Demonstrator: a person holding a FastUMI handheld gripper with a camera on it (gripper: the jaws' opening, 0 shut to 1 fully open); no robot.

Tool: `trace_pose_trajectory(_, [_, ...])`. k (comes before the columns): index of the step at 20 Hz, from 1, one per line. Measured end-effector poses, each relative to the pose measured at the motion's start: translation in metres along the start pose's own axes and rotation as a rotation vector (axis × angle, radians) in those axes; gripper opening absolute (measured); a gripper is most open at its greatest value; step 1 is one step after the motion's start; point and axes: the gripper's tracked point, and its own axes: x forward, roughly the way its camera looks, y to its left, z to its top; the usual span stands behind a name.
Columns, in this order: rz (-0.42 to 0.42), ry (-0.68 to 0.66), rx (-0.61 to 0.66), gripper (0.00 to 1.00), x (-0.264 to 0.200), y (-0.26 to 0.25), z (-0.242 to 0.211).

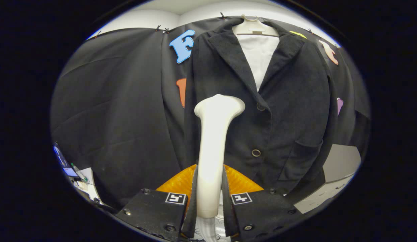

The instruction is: Iron the clothes twice with a garment steamer, once on the left side and once on the right side.

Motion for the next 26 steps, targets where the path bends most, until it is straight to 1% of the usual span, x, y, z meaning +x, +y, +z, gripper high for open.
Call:
trace_pose_trajectory(9, [-0.008, 0.097, 0.022, 0.36, 0.008, -0.013, -0.059])
trace_pose_trajectory(20, [-0.025, 0.18, 0.0, 0.36, 0.025, -0.02, -0.11])
trace_pose_trajectory(26, [-0.017, 0.228, 0.007, 0.36, 0.025, -0.025, -0.136])
